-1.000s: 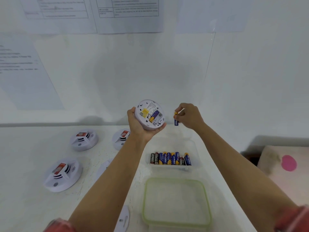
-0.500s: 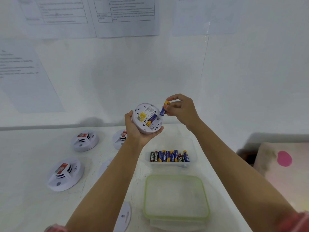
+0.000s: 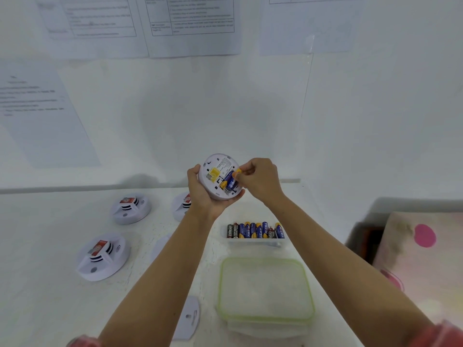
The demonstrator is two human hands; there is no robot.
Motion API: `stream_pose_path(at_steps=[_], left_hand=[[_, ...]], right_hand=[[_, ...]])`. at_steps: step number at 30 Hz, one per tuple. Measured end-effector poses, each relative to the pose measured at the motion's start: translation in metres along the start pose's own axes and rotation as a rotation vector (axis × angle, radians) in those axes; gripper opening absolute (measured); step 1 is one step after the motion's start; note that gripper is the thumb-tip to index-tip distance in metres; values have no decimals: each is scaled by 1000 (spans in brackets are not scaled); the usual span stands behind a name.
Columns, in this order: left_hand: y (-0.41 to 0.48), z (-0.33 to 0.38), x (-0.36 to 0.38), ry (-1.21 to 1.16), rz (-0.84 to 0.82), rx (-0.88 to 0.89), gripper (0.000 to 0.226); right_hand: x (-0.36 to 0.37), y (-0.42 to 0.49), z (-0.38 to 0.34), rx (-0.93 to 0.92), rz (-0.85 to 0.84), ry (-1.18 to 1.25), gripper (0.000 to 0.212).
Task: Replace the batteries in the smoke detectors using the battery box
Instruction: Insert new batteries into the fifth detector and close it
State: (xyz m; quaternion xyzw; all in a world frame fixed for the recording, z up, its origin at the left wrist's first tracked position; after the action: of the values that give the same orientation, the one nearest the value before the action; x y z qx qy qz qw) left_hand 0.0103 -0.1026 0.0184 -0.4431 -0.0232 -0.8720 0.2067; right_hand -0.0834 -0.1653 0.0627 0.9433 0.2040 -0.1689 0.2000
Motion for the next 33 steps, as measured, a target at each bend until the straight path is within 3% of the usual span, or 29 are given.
stream_pose_path(at_steps=[12,20,23,27,29,33], left_hand=[[1,-4,-3,-21,33,41,47],[1,-3,-6,-8,66,45,44],[2,2,-5,-40,45,21,48],[-3,11,-1,-69,7,33,54],[-7,14,-4,-61,7,40,56],[-25,21,-26,-40,37,34,57]], right_hand=[[8,-13,0,-48,-85,-95,15],[26,-20,6,-161,-114,-367,29],[23,-19,3,-215,-79,-323,25],[10,-15,0,-172,53,30,29],[17,-16,-4,-123,-21,112,35],[41,-29,-13,-68,-94,184,27]])
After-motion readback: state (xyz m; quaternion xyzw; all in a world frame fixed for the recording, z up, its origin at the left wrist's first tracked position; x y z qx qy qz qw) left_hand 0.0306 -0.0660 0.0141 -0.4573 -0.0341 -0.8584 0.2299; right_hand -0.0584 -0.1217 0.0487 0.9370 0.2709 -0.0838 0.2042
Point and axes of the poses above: each hand's wrist, its own y-axis towards the middle knuckle, its own x-axis out of the palm, z = x × y, the point moved 5 cm from there along y, towards the middle knuckle, and after that the axes turned 1 degree about y, right-handed, at the moved point
